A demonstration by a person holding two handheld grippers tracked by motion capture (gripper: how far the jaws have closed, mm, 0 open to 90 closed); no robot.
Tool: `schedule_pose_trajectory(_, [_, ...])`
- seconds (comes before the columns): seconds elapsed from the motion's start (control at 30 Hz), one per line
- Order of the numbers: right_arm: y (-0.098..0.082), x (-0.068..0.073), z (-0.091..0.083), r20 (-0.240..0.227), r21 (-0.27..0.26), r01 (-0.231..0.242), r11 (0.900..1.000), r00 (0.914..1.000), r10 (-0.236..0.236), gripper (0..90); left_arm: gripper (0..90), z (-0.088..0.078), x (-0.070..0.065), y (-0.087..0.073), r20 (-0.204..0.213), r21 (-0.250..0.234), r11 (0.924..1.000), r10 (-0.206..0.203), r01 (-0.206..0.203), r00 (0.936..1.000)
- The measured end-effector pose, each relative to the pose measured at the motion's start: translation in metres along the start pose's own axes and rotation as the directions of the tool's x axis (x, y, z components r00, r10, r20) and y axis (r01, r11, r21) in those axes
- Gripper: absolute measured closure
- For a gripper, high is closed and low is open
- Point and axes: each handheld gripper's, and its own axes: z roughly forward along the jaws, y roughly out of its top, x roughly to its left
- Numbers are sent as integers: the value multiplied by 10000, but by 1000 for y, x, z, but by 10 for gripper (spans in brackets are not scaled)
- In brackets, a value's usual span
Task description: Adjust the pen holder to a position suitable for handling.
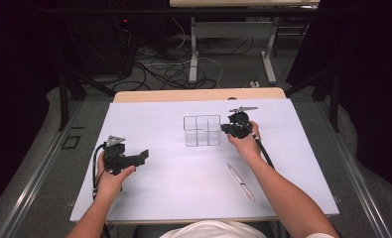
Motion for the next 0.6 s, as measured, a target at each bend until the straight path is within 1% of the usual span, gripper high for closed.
schedule_pose_trajectory(0.1, [1,-2,-8,-213,-137,-23,9999,9998,20,754,25,0,0,0,19,10,10000,-6,6,10000])
schedule_pose_trajectory(0.17, [1,-3,-14,-319,-366,14,9993,9995,-26,721,25,0,0,0,40,-2,10000,-23,23,10000])
schedule_pose_trajectory(0.27, [-1,-5,-23,-565,-563,49,9984,9984,-81,672,25,0,0,1,43,-16,10000,-33,33,10000])
schedule_pose_trajectory(0.3, [-1,-5,-26,-671,-618,-80,9981,9977,39,662,25,0,0,0,41,-17,10000,-33,34,10000])
schedule_pose_trajectory(0.4, [-2,-5,-35,-792,-730,63,9973,9968,-121,636,25,0,0,1,6,7,10000,-42,42,10000])
schedule_pose_trajectory(0.5, [-4,-4,-42,-941,-896,226,9957,9951,-311,575,25,0,-1,0,-8,-39,10000,-53,53,10000])
schedule_pose_trajectory(0.6, [-6,-4,-48,-1148,-1039,341,9940,9923,-461,542,25,0,-1,-1,-28,-5,10000,-32,32,10000])
